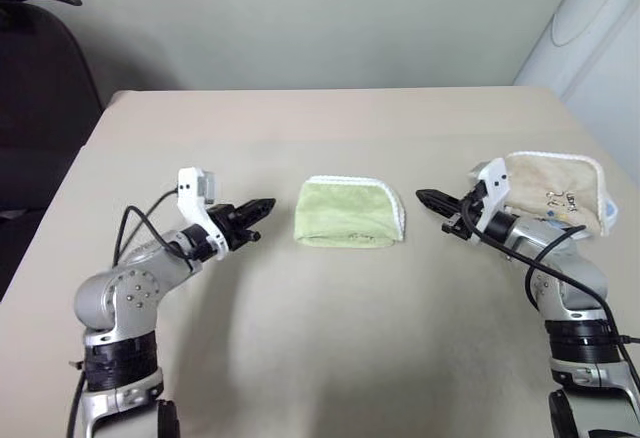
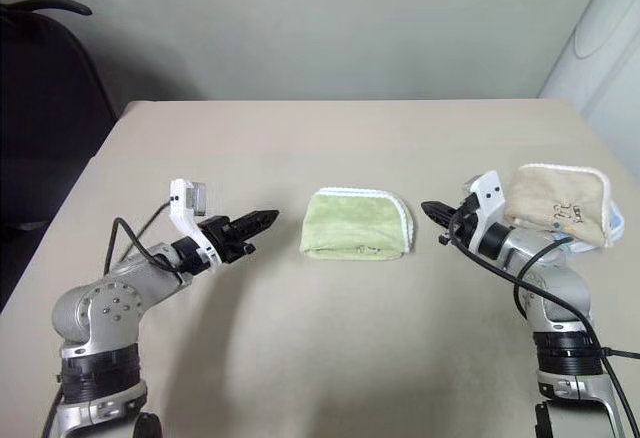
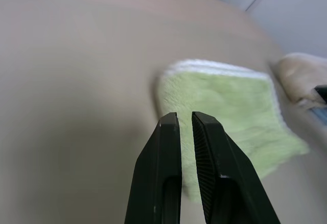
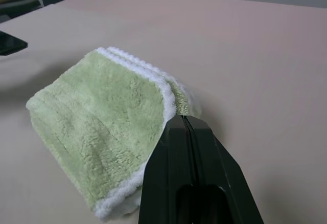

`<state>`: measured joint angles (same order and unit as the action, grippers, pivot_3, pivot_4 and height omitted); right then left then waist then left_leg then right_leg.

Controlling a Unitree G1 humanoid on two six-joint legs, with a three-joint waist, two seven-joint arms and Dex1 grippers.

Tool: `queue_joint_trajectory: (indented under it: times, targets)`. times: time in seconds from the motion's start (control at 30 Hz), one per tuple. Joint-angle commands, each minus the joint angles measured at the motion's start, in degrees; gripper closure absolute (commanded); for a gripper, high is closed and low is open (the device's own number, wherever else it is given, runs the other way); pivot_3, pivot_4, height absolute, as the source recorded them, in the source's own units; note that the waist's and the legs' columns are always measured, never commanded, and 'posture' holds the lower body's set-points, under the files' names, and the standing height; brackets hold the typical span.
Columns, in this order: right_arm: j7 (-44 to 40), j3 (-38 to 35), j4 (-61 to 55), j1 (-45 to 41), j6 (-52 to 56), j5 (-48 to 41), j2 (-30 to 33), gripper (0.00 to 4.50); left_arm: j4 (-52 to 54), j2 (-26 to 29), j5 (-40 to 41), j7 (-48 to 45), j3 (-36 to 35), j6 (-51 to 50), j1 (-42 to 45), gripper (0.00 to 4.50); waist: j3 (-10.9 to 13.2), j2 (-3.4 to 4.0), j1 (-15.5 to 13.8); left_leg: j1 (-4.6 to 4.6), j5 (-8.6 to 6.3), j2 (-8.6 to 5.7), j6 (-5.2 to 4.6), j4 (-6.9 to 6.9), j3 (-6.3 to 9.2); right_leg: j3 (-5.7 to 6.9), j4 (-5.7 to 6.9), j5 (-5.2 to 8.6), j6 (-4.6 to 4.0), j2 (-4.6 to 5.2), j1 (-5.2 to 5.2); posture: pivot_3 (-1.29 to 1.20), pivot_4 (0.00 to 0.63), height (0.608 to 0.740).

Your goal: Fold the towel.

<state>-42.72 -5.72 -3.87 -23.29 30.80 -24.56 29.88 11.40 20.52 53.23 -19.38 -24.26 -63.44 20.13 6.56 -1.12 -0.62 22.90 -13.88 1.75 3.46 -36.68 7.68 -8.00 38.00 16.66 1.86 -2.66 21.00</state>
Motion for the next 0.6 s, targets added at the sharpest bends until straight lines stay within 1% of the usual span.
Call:
queue_joint_trajectory:
  times: [0.03,0.1,0.17,0.2,0.23,0.3,0.33,0.43,0.5,0.6]
  targets:
    - [0.7,-1.6,-2.0,-0.7,0.2,-0.6,1.1,4.50,5.3,-4.9,12.3,9.5,-2.4,-9.1,-2.4,3.10,0.0,0.00,0.0,0.00,0.00,0.00,0.00,-0.01,-0.03,0.00,0.00,0.00,0.00,0.00,0.01,0.00,0.150,0.740]
    - [1.1,-2.2,-2.2,-0.8,0.5,-0.9,1.1,4.50,7.9,-7.6,17.7,15.0,-1.3,-12.2,-4.6,2.38,0.0,0.00,0.0,0.00,0.00,0.00,0.01,-0.03,-0.08,-0.01,0.01,0.01,0.02,0.00,0.02,0.00,0.150,0.740]
    - [1.4,-2.4,-2.3,-0.6,0.5,-1.0,1.0,4.50,9.3,-9.4,22.3,20.1,0.0,-13.2,-5.7,1.65,0.0,0.00,0.0,-0.01,0.00,0.00,0.00,-0.07,-0.08,-0.01,0.02,0.02,0.03,-0.01,0.01,0.00,0.150,0.740]
    - [1.6,-2.4,-2.1,-0.6,0.3,-1.0,0.8,4.50,9.2,-10.3,24.6,23.4,0.6,-12.9,-5.9,1.38,0.0,-0.01,-0.1,-0.01,0.00,0.00,0.00,-0.09,-0.08,0.00,0.03,0.02,0.04,-0.01,0.01,0.00,0.150,0.740]
    - [1.8,-2.3,-2.0,-0.6,0.2,-0.9,0.5,4.50,8.9,-10.8,26.2,26.3,1.2,-12.7,-5.6,0.93,0.0,-0.01,-0.1,-0.01,0.00,0.00,0.00,-0.11,-0.07,0.00,0.04,0.02,0.04,-0.01,0.00,0.00,0.150,0.740]
    - [2.3,-2.0,-2.0,-0.7,0.0,-0.8,-0.1,4.50,6.6,-11.4,29.8,33.0,2.4,-11.5,-4.8,0.26,0.0,-0.01,-0.1,-0.06,0.00,0.00,0.00,-0.17,-0.08,0.01,0.07,0.02,0.04,-0.02,-0.06,0.00,0.150,0.740]
    - [2.5,-1.9,-1.9,-0.8,-0.1,-0.9,-0.4,4.50,5.2,-11.7,31.6,36.4,3.0,-10.7,-4.4,0.02,0.0,-0.01,-0.1,-0.07,0.00,0.00,0.00,-0.19,-0.09,0.01,0.08,0.02,0.05,-0.02,-0.06,0.00,0.150,0.740]
    - [3.3,-1.9,-1.5,-1.6,-0.5,-0.8,-1.4,4.50,1.1,-12.6,34.5,44.7,4.9,-8.1,-3.0,0.02,0.0,-0.01,-0.1,-0.07,0.00,0.00,-0.01,-0.22,-0.12,0.06,0.10,0.02,0.05,-0.03,-0.06,0.00,0.150,0.740]
    - [3.9,-2.1,-1.0,-2.3,-0.9,-0.7,-2.1,4.50,-1.9,-13.8,34.3,49.6,6.1,-5.9,-1.6,0.02,0.0,0.00,-0.1,-0.08,0.00,-0.01,-0.01,-0.25,-0.15,0.07,0.11,0.02,0.06,-0.03,-0.05,0.00,0.150,0.740]
    - [4.5,-2.1,-0.3,-2.9,-1.4,-0.5,-2.8,4.50,-4.9,-15.7,31.6,53.8,7.8,-2.6,0.8,0.02,0.0,0.01,-0.6,-0.17,-0.01,-0.05,-0.01,-0.28,-0.16,0.09,0.13,0.00,0.11,-0.03,-0.17,0.00,0.150,0.740]
